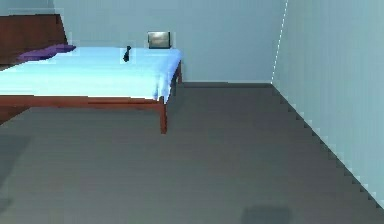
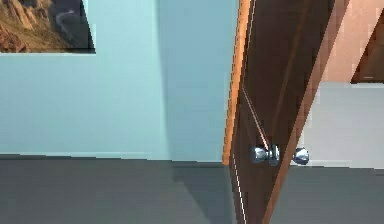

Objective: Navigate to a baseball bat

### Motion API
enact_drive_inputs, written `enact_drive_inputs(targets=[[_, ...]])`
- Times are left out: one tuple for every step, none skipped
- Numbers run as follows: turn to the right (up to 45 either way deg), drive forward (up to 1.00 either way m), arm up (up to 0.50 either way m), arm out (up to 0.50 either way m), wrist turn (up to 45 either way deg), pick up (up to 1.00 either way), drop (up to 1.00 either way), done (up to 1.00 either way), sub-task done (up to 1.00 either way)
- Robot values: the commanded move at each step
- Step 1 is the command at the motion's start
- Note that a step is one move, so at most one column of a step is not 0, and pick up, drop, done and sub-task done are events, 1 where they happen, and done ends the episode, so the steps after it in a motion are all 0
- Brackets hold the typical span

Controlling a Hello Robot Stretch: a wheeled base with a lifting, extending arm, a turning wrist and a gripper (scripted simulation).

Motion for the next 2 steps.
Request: enact_drive_inputs(targets=[[3.0, 0.0, 0.0, 0.0, 0.0, 0.0, 0.0, 0.0, 0.0], [0.0, 1.0, 0.0, 0.0, 0.0, 0.0, 0.0, 0.0, 0.0]])
